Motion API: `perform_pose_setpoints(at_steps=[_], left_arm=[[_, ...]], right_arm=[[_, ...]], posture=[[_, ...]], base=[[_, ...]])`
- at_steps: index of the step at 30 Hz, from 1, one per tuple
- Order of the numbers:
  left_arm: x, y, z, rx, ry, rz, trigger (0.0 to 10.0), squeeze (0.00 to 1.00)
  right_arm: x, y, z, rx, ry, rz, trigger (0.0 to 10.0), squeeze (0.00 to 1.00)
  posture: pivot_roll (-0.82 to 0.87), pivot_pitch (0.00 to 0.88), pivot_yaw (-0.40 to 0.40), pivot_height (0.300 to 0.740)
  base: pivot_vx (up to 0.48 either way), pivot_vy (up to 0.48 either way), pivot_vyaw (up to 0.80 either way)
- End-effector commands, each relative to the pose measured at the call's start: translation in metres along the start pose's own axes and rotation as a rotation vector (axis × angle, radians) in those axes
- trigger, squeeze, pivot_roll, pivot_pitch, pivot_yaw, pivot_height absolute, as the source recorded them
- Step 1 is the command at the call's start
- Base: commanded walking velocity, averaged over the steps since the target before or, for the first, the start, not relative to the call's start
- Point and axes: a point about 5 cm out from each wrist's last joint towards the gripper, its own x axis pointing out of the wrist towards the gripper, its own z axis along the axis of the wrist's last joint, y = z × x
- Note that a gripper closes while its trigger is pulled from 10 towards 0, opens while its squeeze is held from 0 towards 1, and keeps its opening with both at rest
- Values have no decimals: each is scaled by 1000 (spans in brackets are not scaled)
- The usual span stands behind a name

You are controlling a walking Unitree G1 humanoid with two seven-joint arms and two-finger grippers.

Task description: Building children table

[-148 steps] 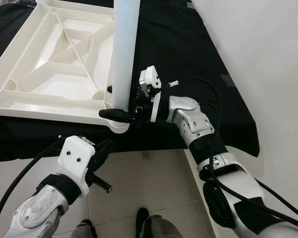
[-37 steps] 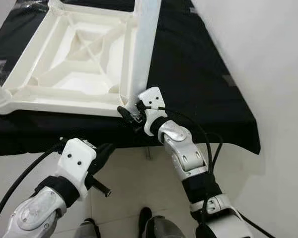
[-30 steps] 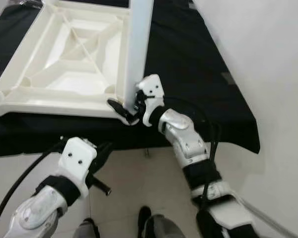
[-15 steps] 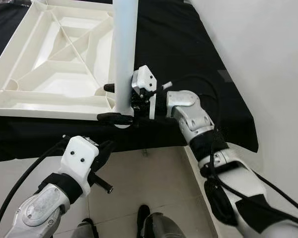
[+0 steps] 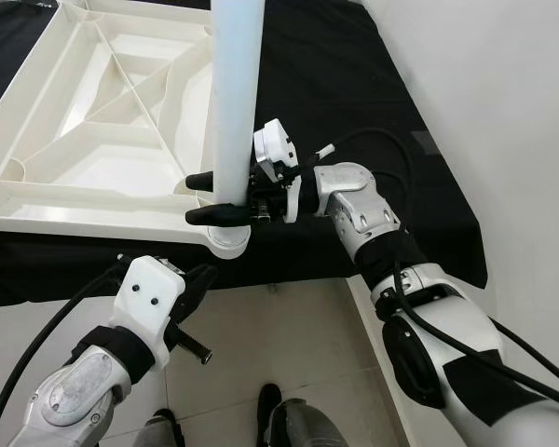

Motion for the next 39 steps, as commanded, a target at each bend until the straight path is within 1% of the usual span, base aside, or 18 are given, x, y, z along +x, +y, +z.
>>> perform_pose_setpoints(at_steps=[1,4,8,10,12,13,14,16,22,25,26,30,31,33,35,36,37,39], left_arm=[[-2,-5,-3,-22,7,-17,10000,0],[-2,-5,-3,-23,7,-18,10000,0],[-3,-5,-2,-24,8,-17,10000,0],[-3,-5,-2,-24,8,-17,10000,0],[-4,-3,-3,-25,12,-17,10000,0],[-4,-3,-3,-25,12,-17,10000,0],[-4,-3,-3,-25,13,-19,10000,0],[-4,-2,-3,-26,10,-19,10000,0],[0,-3,-2,-25,-2,-30,10000,0],[0,-2,-1,-19,-3,-25,10000,0],[0,-1,-1,-19,-5,-20,10000,0],[-1,-1,-1,-19,-5,-18,10000,0],[0,-1,-2,-20,-5,-19,10000,0],[0,-2,-2,-22,-5,-21,10000,0],[0,-3,-2,-24,-6,-21,10000,0],[0,-2,-2,-24,-6,-20,10000,0],[0,-2,-2,-23,-6,-19,10000,0],[0,-2,-2,-23,-5,-18,10000,0]], right_arm=[[-7,4,-13,60,-14,-6,0,0],[-13,3,-17,64,-19,-62,0,0],[-26,6,-39,121,-30,-299,0,0],[-26,6,-39,121,-30,-299,0,0],[-24,26,-86,282,100,-756,0,0],[-24,26,-86,282,100,-756,0,0],[-20,45,-103,315,184,-913,0,0],[-15,56,-108,317,225,-994,0,0],[6,48,-98,251,198,-927,0,0],[8,46,-95,242,203,-916,706,0],[8,43,-93,236,206,-926,10000,0],[10,42,-83,229,187,-899,10000,0],[11,40,-79,237,156,-873,10000,1000],[12,38,-73,235,130,-844,10000,1000],[15,26,-47,188,-2,-673,10000,976],[15,24,-40,178,-29,-618,10000,431],[15,22,-35,169,-44,-565,10000,59],[15,21,-32,165,-51,-534,10000,59]], posture=[[146,313,-187,740],[146,314,-185,740],[136,323,-191,740],[136,323,-191,740],[124,329,-176,740],[124,329,-176,740],[129,330,-172,740],[119,318,-166,740],[133,304,-173,740],[137,303,-176,740],[135,303,-175,740],[135,302,-176,740],[136,302,-177,740],[137,302,-177,740],[145,300,-180,740],[148,300,-179,740],[148,300,-179,740],[148,300,-179,740]], base=[[0,0,0],[0,0,0],[0,0,0],[0,0,0],[0,0,0],[0,0,0],[0,0,0],[0,0,0],[0,0,0],[0,0,0],[0,0,0],[0,0,0],[0,0,0],[0,0,0],[0,0,0],[0,0,0],[0,0,0],[0,0,0]])
